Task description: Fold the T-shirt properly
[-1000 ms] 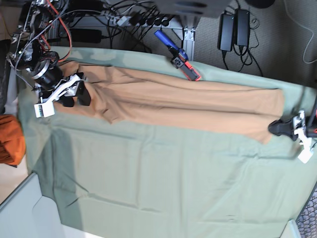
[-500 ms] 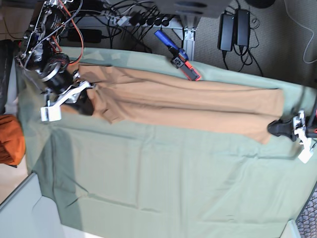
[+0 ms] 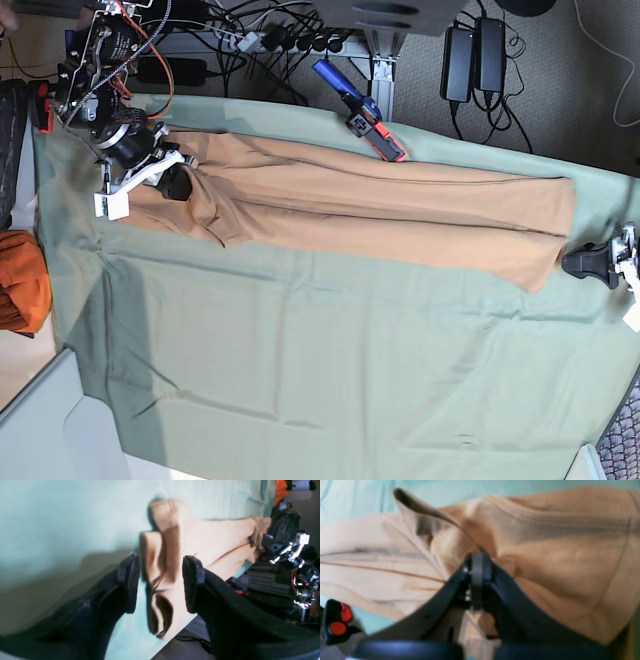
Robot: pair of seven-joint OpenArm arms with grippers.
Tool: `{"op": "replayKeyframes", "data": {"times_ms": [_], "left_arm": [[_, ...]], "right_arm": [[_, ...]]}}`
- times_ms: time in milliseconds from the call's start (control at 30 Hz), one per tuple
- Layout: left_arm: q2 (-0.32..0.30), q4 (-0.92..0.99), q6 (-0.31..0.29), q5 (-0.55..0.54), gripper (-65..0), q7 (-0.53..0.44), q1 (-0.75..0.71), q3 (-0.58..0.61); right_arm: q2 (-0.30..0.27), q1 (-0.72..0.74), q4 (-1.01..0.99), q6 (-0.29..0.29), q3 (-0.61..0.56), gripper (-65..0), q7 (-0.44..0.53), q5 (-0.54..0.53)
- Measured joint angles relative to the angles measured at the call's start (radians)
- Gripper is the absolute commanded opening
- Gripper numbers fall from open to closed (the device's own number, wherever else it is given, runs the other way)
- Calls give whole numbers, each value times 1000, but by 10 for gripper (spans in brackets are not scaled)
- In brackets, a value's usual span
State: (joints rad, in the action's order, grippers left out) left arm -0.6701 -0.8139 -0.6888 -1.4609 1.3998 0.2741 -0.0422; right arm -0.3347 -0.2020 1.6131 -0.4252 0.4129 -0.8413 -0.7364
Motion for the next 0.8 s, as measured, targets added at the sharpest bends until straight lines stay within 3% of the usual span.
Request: {"op": "replayKeyframes", "data": {"times_ms": [533,800], "left_arm": [[-3,-5,-1,-31,-332,-16,-82,-2],[47,-48,-2,-19,-332,-15,-83,-4]], "right_arm": [[0,0,0,0,0,-650,3,-19],[0,0,0,0,0,-650,3,-19]]}}
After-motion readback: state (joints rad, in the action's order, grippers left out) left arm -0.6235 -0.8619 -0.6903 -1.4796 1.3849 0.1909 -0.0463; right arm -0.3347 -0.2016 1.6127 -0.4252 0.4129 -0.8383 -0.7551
